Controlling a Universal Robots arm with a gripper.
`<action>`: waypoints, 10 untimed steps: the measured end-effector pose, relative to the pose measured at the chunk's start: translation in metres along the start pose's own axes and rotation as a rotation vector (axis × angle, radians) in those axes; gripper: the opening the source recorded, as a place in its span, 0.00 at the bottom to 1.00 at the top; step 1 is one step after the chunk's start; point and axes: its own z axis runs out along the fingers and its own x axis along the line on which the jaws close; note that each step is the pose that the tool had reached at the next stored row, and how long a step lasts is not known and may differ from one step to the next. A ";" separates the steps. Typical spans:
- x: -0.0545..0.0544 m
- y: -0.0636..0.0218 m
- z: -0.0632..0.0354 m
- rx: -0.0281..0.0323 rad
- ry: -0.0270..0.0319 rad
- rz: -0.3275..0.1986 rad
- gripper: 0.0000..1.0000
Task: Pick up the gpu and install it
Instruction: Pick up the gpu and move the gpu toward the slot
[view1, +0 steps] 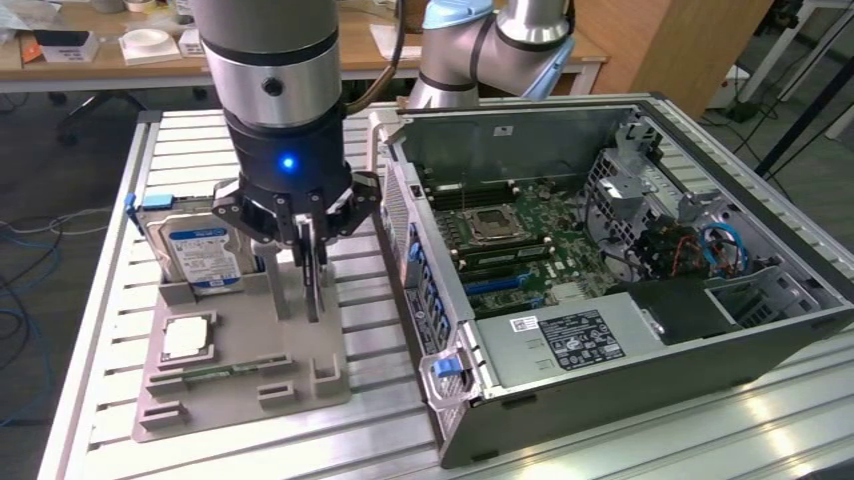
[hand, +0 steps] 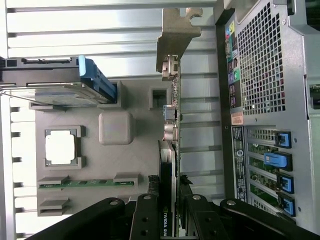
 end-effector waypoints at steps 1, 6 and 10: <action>0.000 0.0000 -0.0003 0.0000 0.0000 0.000 0.26; 0.000 0.0004 -0.0036 0.0003 0.0011 0.000 0.26; -0.001 0.0013 -0.0136 0.0002 0.0010 0.000 0.26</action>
